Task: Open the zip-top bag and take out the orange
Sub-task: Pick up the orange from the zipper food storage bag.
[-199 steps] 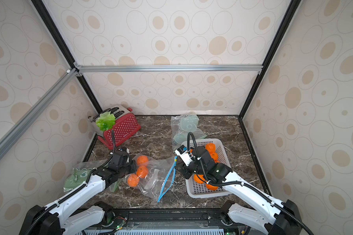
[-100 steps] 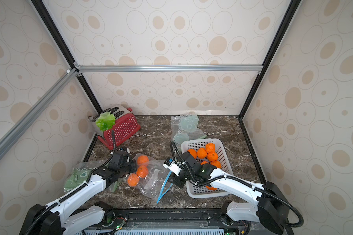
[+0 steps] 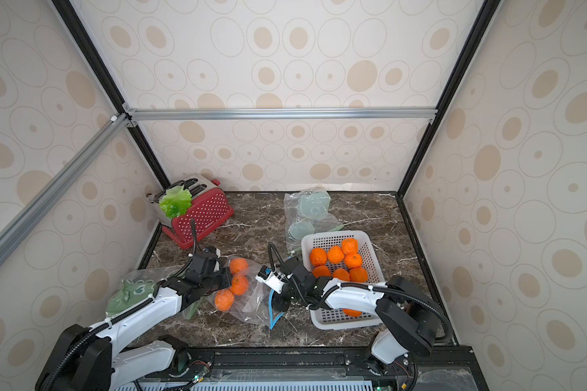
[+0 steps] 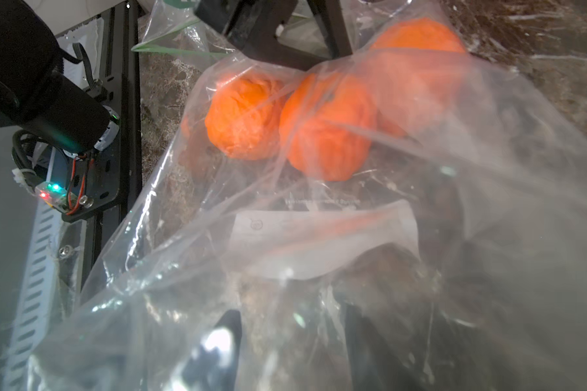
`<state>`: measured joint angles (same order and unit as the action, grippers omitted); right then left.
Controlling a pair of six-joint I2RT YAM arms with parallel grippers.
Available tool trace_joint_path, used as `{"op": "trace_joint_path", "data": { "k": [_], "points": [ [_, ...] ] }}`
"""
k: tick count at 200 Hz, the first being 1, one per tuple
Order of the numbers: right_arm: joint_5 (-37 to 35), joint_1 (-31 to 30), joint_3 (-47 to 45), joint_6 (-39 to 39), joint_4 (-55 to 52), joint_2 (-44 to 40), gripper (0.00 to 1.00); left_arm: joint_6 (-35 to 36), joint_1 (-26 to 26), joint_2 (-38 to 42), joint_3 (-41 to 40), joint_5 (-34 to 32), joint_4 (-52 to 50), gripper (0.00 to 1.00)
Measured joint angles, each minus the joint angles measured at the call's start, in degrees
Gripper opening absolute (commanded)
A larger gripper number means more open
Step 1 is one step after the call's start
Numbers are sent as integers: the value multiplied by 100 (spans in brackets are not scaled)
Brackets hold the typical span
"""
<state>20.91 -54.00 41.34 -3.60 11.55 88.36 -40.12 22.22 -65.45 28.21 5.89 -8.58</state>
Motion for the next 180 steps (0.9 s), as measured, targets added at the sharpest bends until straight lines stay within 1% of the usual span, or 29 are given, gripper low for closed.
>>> {"op": "trace_joint_path", "data": {
  "k": [9, 30, 93, 134, 180],
  "points": [
    [2, -26, 2, -57, 212, 127, 60, -31, 0, -46, -17, 50, 76, 0],
    [-20, -42, 57, -136, 564, 439, 69, -98, 0, -129, -74, 188, 229, 0],
    [-356, -50, 284, -197, 1134, 1110, 80, -177, 0, -415, -125, 907, 728, 0],
    [-446, -61, 452, -232, 1279, 1364, 85, -190, -13, -614, -125, 1213, 962, 0],
    [-553, -70, 612, -203, 1502, 1655, 86, -190, -33, -791, -118, 1438, 1165, 0]
  ]
}}
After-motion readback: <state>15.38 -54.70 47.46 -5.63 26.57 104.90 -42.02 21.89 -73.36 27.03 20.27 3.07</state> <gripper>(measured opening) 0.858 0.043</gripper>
